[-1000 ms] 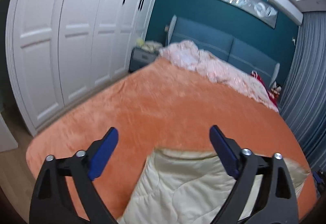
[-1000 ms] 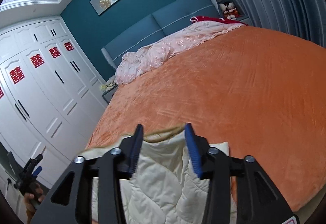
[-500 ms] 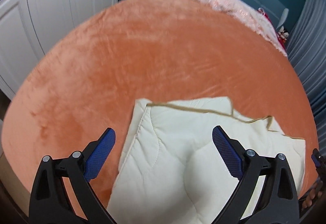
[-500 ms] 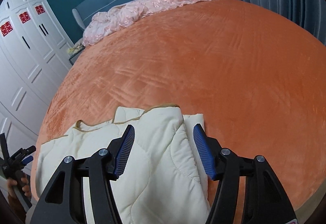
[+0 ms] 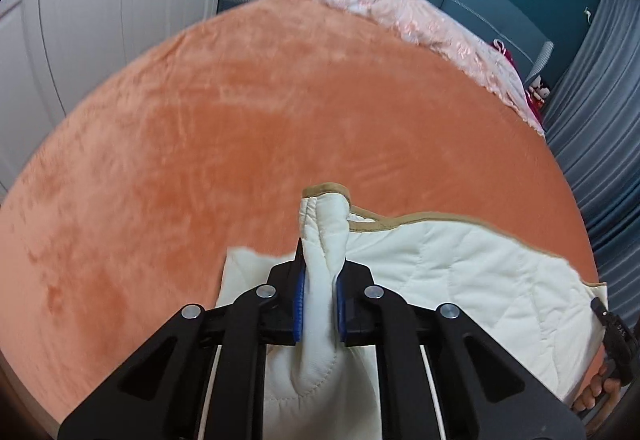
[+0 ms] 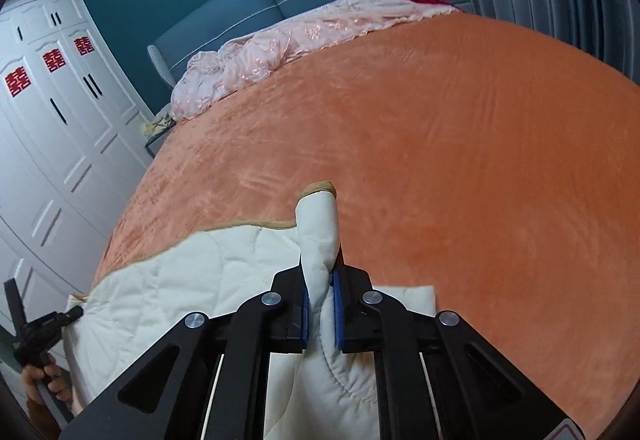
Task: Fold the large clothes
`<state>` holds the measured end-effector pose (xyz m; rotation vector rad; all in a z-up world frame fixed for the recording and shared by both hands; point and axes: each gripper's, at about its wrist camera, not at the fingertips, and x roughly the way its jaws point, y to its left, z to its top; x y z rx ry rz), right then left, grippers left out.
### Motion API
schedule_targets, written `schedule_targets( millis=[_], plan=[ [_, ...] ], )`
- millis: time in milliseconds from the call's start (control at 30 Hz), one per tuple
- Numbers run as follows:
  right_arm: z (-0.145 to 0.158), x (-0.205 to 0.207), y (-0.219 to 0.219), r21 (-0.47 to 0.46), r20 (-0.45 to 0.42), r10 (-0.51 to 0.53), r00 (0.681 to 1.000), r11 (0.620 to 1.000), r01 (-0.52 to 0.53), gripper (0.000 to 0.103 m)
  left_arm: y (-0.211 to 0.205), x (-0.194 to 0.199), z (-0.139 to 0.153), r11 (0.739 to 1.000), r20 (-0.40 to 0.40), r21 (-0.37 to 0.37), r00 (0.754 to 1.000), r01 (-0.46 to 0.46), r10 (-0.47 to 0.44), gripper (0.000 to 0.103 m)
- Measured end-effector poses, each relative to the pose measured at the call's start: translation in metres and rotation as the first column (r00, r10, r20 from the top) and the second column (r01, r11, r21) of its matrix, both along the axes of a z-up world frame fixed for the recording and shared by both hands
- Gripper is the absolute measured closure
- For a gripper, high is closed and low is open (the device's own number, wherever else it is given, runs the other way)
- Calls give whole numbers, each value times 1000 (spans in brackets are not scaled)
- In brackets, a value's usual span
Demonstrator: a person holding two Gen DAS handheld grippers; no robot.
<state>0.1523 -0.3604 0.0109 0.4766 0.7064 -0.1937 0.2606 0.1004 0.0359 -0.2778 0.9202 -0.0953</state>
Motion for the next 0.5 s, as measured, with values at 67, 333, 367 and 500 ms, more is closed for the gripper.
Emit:
schedule_targets(
  millis=[67, 333, 367, 500],
  plan=[
    [-13, 12, 0, -39, -56, -3, 998, 999, 1, 95, -8, 14, -8, 1000, -21, 25, 1000, -1, 1, 92],
    [-83, 33, -2, -77, -232, -19, 973, 997, 2, 94, -28, 33, -78, 984, -108, 178, 994, -9, 29, 90],
    [-89, 34, -3, -71, -235, -19, 972, 997, 2, 94, -28, 32, -85, 983, -108, 184, 994, -9, 30, 88],
    [-106, 36, -3, -59, -233, -17, 972, 998, 3, 93, -25, 27, -103, 985, -80, 172, 996, -23, 37, 86]
  ],
)
